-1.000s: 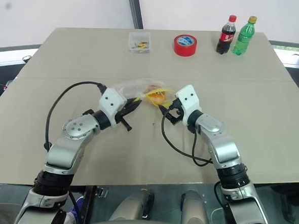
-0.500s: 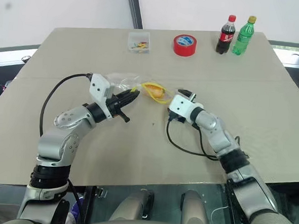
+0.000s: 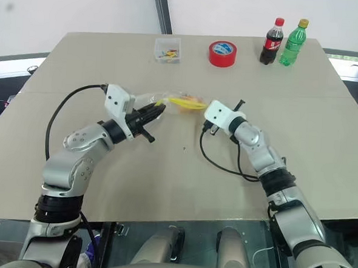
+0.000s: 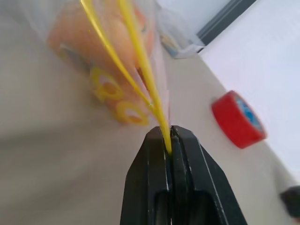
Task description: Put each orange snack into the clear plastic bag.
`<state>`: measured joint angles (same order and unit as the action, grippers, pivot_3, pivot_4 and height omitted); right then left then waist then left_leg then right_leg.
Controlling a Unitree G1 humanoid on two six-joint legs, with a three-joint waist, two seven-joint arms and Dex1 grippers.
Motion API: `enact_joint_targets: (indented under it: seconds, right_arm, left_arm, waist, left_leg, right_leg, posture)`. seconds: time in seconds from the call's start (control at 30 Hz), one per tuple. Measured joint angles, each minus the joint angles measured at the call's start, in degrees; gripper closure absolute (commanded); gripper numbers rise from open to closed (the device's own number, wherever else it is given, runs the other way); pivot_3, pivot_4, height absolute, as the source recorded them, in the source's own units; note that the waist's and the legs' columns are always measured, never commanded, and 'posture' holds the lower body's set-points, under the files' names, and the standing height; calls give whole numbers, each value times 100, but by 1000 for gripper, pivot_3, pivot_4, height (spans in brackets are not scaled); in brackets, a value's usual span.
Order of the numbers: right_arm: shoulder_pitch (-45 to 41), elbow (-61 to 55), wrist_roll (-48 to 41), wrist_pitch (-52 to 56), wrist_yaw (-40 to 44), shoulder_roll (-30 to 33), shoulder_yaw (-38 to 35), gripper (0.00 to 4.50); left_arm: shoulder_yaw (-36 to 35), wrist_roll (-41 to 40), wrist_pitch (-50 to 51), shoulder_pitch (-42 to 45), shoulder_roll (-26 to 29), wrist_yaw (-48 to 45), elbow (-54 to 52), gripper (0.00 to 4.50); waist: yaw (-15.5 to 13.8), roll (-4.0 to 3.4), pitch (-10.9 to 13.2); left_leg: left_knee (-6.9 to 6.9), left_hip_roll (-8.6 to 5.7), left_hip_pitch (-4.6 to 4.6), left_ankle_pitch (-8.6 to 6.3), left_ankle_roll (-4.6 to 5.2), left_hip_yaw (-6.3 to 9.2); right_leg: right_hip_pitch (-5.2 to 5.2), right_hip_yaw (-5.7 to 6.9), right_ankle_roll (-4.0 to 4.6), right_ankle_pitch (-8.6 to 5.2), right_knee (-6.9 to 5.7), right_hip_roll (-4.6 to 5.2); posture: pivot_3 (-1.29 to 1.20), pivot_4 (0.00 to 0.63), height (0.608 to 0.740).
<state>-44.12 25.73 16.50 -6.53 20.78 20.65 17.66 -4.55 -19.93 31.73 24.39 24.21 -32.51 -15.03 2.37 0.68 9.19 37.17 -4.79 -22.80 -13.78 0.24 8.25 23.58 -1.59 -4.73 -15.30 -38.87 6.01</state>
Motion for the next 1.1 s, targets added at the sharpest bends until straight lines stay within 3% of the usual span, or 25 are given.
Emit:
enact_joint_targets:
  seconds: [0.23, 0.33, 0.43, 0.57, 0.7, 0.8, 0.83, 0.9, 1.03, 1.1]
  right_arm:
    - [-1962, 1272, 525, -652, -419, 767, -30, 4474]
    - [-2034, 1306, 549, -885, -462, 958, -32, 4474]
    - [-1477, 708, 484, -882, -348, 1186, -97, 4474]
    - [58, -951, 122, -319, 150, 1431, -321, 4474]
    - [1850, -2549, 123, 578, 704, 1520, -280, 4474]
    - [2681, -3065, 186, 1187, 1004, 1565, -187, 3359]
    - [2758, -3144, 186, 1246, 1019, 1586, -202, 3235]
    - [3102, -3612, 45, 1434, 1166, 1613, -353, 2409]
    - [3271, -4666, -245, 1465, 1711, 2020, -547, 2409]
    - [2790, -4846, -207, 1412, 1883, 2052, -542, 2409]
  left_arm:
    - [85, 293, -884, 2595, -217, 197, 2696, 4500]
    - [198, 493, -1488, 2931, -222, 197, 3116, 4500]
    - [430, 735, -2052, 2641, -205, 67, 3062, 4500]
    - [729, 760, -2244, 1555, -66, -359, 2292, 4500]
    - [1216, 1246, -2706, 114, 232, -528, 1553, 4500]
    - [1437, 1600, -2837, -543, 283, -457, 1336, 4500]
    - [1418, 1621, -2839, -579, 296, -443, 1265, 4500]
    - [1386, 1669, -2826, -672, 320, -369, 980, 4500]
    - [1422, 2159, -3144, -680, 472, -301, 808, 4500]
    - [1438, 2410, -3388, -666, 503, -224, 858, 4500]
  waist:
    - [4, 19, 11]
    - [45, 20, 10]
    - [109, 20, 10]
    - [171, 17, 9]
    - [151, 14, 7]
    - [27, 6, 14]
    - [13, 6, 14]
    - [-45, 6, 20]
    - [-71, 1, 22]
    - [-26, 3, 23]
  left_leg:
    - [-2, -9, -9, 0, -2, 6]
    - [-23, -4, -14, 0, -2, -1]
    - [-30, -1, -30, 0, -2, 3]
    - [0, 2, -97, 0, -2, 5]
    - [2, -3, -97, -1, -1, -3]
    - [26, -1, -75, 1, 11, 1]
    - [26, -1, -66, 1, 11, 1]
    - [19, 7, 30, -3, 14, 4]
    - [17, 7, 44, -3, 15, 3]
    - [16, 8, 45, -3, 14, 2]
  right_leg:
    - [0, 13, 4, 3, 15, 4]
    - [3, 7, 4, 3, 58, 9]
    - [15, 11, 3, 3, 85, 11]
    - [76, 11, 3, 4, 72, 9]
    - [100, -6, 3, 3, 5, 9]
    - [78, -8, 1, 52, -6, -12]
    - [67, -8, 0, 52, -4, -15]
    - [-36, -5, -3, 49, 12, -17]
    - [-56, 0, -7, 48, 33, -18]
    - [-54, 0, -6, 49, 35, -20]
  posture:
    - [0, 150, 740]
    - [0, 150, 740]
    - [0, 150, 740]
    - [0, 150, 740]
    - [0, 150, 740]
    - [0, 150, 740]
    - [0, 150, 740]
    - [0, 150, 740]
    - [0, 150, 740]
    - [0, 150, 740]
